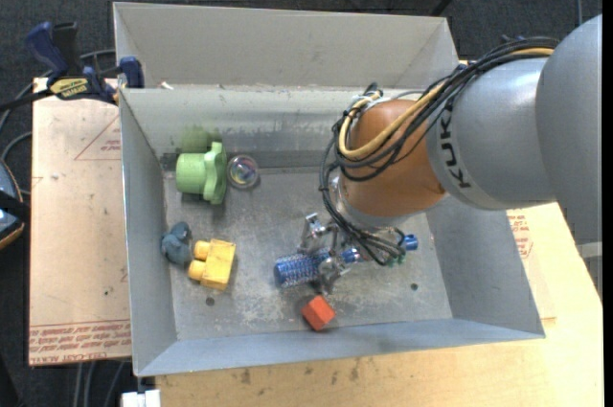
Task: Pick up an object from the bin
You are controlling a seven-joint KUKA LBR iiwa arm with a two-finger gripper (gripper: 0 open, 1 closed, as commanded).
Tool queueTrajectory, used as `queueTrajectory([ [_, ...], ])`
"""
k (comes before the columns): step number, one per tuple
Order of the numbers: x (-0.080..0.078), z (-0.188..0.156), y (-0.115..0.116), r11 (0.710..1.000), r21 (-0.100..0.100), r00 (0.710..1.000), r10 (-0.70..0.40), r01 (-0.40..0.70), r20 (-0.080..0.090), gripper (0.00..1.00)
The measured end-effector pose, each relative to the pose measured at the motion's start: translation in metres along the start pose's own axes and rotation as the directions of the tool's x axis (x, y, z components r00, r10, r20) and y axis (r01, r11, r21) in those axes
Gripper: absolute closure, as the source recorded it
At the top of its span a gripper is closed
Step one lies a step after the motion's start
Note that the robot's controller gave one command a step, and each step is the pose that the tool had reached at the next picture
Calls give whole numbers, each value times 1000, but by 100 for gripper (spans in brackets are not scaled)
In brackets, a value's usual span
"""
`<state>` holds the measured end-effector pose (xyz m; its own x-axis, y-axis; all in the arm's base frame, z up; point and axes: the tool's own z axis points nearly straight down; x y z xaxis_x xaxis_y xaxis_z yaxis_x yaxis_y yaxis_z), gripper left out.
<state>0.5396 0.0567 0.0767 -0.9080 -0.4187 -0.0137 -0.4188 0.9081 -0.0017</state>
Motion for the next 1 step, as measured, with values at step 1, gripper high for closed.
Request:
queueTrajectory([
  [1, -7, -148, 6, 999, 0, 999, -44, 44, -5, 100],
])
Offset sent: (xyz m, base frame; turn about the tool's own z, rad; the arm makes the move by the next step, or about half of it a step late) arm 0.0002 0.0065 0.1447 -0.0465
